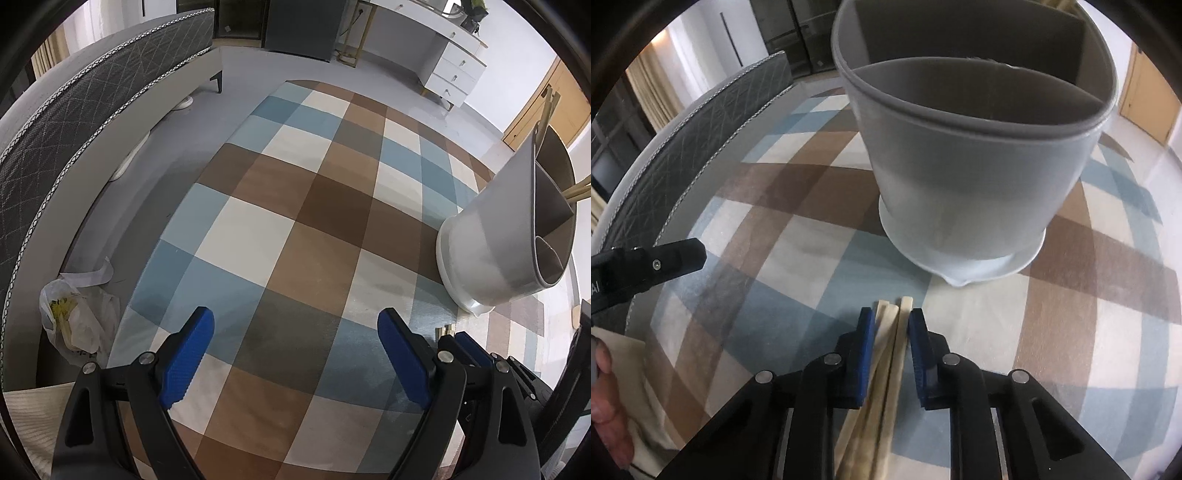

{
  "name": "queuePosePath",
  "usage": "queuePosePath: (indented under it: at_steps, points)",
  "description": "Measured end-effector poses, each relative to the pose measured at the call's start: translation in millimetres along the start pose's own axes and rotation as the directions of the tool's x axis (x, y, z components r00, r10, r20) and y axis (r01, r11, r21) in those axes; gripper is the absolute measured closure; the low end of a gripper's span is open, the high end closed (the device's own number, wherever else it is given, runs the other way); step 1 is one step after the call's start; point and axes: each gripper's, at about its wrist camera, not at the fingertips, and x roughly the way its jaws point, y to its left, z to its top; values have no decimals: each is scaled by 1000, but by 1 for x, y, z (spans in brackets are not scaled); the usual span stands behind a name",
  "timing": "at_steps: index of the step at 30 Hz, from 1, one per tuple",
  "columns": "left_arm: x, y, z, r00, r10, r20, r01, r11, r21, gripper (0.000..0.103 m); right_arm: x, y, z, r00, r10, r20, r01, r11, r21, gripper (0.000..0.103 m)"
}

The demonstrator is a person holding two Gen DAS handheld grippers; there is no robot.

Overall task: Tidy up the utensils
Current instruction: 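Lower the right gripper to the chopstick pile and close on one, then close the left gripper on a chopstick while the right gripper lifts its chopstick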

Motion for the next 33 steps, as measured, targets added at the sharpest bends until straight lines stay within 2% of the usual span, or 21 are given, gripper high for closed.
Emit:
queuePosePath:
  at_steps: [1, 2, 3, 12, 19, 24, 29, 33]
  points:
    - [0, 0, 0, 1000, 3, 0, -3, 1000, -3, 16, 0, 0, 0, 1000, 5, 3, -5, 1000, 3, 87]
    - [0, 0, -1, 1000, 2, -1, -2, 1000, -3, 16, -1, 0, 0, 1000, 9, 9, -9, 1000, 9, 94]
    - [0, -2, -1, 1000, 1, -3, -1, 1000, 0, 16, -4, -1, 1, 1000, 17, 20, -17, 1000, 18, 96]
    - [-5, -16, -5, 1000, 10, 20, -10, 999, 40, 16, -24, -29, -1, 995, 76, 63, -85, 984, 154, 99]
    - [-3, -36, -13, 999, -44, -19, 46, 995, 84, 16, -59, -61, -5, 980, 122, 156, -164, 941, 297, 99]
    - [8, -59, -23, 993, -76, -85, 88, 986, 143, 16, -81, -84, -12, 965, 151, 214, -227, 892, 391, 99]
    - [18, -77, -33, 988, -80, -133, 104, 978, 179, 16, -104, -105, -23, 952, 148, 269, -260, 854, 450, 99]
    - [26, -88, -39, 987, -54, -151, 86, 973, 213, 16, -120, -120, -33, 943, 142, 301, -280, 827, 487, 99]
